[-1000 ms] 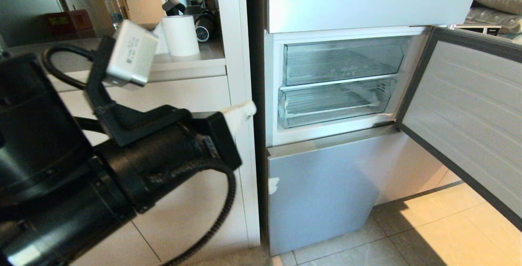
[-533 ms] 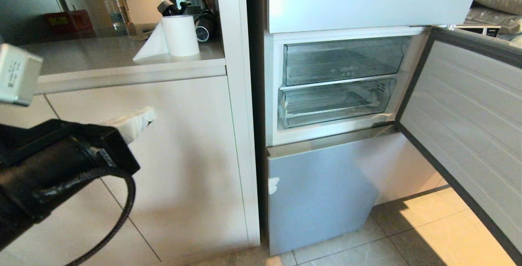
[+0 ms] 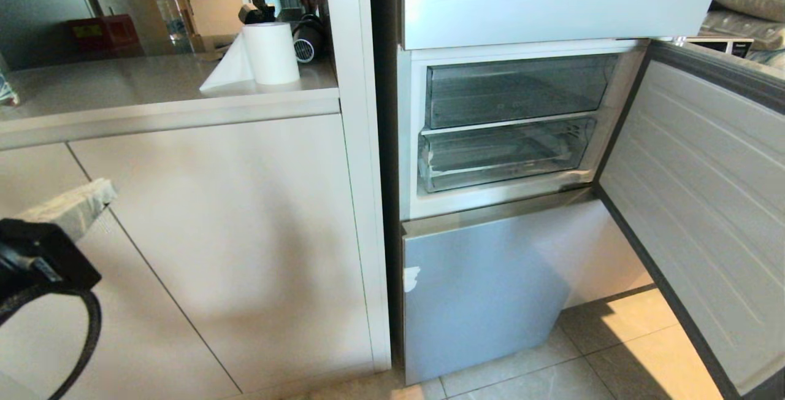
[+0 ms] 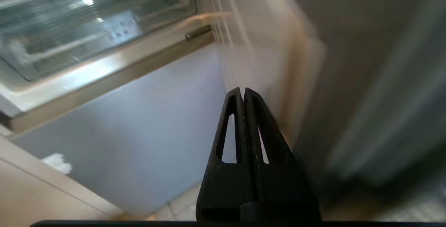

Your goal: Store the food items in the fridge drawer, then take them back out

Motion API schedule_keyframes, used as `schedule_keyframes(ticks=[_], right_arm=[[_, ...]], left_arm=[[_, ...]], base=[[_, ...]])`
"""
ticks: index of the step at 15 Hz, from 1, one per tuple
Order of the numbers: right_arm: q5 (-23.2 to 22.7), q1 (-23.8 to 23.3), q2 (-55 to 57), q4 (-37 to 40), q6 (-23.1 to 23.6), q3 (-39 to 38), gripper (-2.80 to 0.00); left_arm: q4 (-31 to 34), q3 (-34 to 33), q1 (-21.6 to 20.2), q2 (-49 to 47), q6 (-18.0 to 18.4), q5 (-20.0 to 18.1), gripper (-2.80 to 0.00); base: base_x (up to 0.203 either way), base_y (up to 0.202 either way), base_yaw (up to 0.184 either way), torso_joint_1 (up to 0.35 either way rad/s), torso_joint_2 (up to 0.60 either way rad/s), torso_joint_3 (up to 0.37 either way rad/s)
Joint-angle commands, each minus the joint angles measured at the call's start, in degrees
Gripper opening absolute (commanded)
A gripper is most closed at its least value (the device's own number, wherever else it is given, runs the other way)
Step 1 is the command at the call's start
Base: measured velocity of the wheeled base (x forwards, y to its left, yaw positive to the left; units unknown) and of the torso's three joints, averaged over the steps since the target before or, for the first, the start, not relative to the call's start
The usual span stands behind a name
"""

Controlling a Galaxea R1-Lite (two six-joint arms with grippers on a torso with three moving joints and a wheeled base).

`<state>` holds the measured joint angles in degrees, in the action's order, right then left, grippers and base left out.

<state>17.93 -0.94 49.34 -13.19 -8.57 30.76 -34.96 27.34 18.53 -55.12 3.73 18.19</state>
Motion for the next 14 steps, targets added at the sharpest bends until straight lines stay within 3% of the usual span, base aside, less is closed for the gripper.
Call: schedule_keyframes(ticks=[1,3,6,9,11,14], right_arm=[[0.35,-0.29,3.21,-0.26,-0.04,0.18,-2.80],[0.96,-1.23,2.06,-0.33,0.08,0.10,-2.80],[2.18,-1.33,-1.20,-0.17,2.50,0.12,-2.80],[7.82,-1.43,-3.79,0.06,4.81,-2.87,-2.80],[10.50,-1.43,-7.59,0.01,9.10,-7.36,-2.80],[12.00,-1.43,-15.23,0.08,14.66,-14.12,-2.80]], left_arm=[[1.17,-0.65,-6.87,4.38,0.48,-0.12,-2.80],[2.33,-1.61,-15.34,8.20,0.89,-1.62,-2.80],[6.28,-3.48,-21.26,14.28,3.16,-3.57,-2.80],[10.70,-8.81,-22.94,20.15,7.10,-3.61,-2.80],[13.20,-15.61,-22.85,26.00,9.13,-4.80,-2.80],[21.99,-24.21,-22.58,35.52,9.77,-11.53,-2.80]], base=[[0.000,0.000,0.000,0.000,0.00,0.000],[0.000,0.000,0.000,0.000,0.00,0.000],[0.000,0.000,0.000,0.000,0.00,0.000],[0.000,0.000,0.000,0.000,0.00,0.000],[0.000,0.000,0.000,0.000,0.00,0.000],[0.000,0.000,0.000,0.000,0.00,0.000]])
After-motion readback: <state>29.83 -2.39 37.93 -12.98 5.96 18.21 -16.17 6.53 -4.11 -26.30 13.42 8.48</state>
